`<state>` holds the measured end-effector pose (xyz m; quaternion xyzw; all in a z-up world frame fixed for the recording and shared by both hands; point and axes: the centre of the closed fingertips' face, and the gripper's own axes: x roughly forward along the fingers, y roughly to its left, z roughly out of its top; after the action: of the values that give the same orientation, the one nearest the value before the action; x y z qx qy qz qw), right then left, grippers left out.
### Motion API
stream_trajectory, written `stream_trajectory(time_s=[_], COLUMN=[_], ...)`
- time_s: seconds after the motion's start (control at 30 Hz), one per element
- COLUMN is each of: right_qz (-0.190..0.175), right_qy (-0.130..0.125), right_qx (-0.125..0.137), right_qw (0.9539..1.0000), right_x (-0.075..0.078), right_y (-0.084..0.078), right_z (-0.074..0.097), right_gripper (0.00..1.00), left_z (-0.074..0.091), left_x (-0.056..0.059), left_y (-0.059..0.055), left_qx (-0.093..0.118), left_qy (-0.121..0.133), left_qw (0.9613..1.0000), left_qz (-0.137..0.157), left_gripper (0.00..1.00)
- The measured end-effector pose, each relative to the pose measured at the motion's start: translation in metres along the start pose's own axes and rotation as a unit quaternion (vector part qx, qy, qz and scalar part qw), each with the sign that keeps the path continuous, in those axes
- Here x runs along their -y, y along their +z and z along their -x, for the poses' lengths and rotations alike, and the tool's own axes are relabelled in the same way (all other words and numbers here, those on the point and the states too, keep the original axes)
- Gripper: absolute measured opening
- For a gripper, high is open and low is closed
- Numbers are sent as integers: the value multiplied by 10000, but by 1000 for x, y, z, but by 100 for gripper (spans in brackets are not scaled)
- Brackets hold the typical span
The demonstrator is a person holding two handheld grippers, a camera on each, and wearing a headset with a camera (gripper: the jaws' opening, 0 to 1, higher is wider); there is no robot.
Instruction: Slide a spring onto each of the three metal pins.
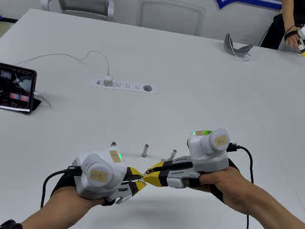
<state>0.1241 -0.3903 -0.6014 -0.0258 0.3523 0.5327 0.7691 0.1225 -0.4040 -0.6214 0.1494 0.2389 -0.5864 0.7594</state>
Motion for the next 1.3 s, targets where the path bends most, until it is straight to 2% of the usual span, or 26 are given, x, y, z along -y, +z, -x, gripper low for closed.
stream_trajectory(time_s=[0.1, 0.27, 0.37, 0.43, 0.53, 0.57, 0.67, 0.8, 1.1, 1.17, 1.3], right_qz=[396, 930, 1369, 1525, 1869, 1932, 2003, 2213, 2421, 2227, 2159], right_qy=[72, 231, 309, 382, 432, 434, 449, 495, 436, 430, 404], right_qx=[-257, -671, -972, -1121, -1411, -1469, -1551, -1643, -1666, -1662, -1587], right_qw=[9989, 9931, 9853, 9812, 9712, 9691, 9663, 9600, 9548, 9597, 9626], right_x=[-2, -4, -7, -10, -11, -12, -15, -19, -20, -18, -17], right_y=[2, 5, 4, 3, -2, -3, -5, -10, -13, -13, -15], right_z=[1, 4, 5, 4, 3, 2, -1, -3, -2, 0, 0], right_gripper=[12, 12, 12, 12, 13, 13, 13, 13, 12, 12, 12], left_z=[2, 3, 3, 3, 4, 4, 4, 4, 2, 2, 0], left_x=[0, 2, 3, 5, 8, 8, 11, 16, 19, 19, 17], left_y=[4, 10, 13, 13, 13, 13, 11, 5, 3, 4, 4], left_qx=[53, 104, 99, 81, 42, 46, -40, -151, -217, -190, -141], left_qy=[-83, -178, -228, -290, -363, -382, -450, -589, -685, -684, -605], left_qw=[9999, 9996, 9993, 9991, 9985, 9983, 9977, 9966, 9961, 9964, 9972], left_qz=[-60, -183, -265, -305, -416, -427, -507, -558, -517, -454, -418], left_gripper=[10, 10, 10, 10, 10, 10, 10, 10, 10, 11, 13])
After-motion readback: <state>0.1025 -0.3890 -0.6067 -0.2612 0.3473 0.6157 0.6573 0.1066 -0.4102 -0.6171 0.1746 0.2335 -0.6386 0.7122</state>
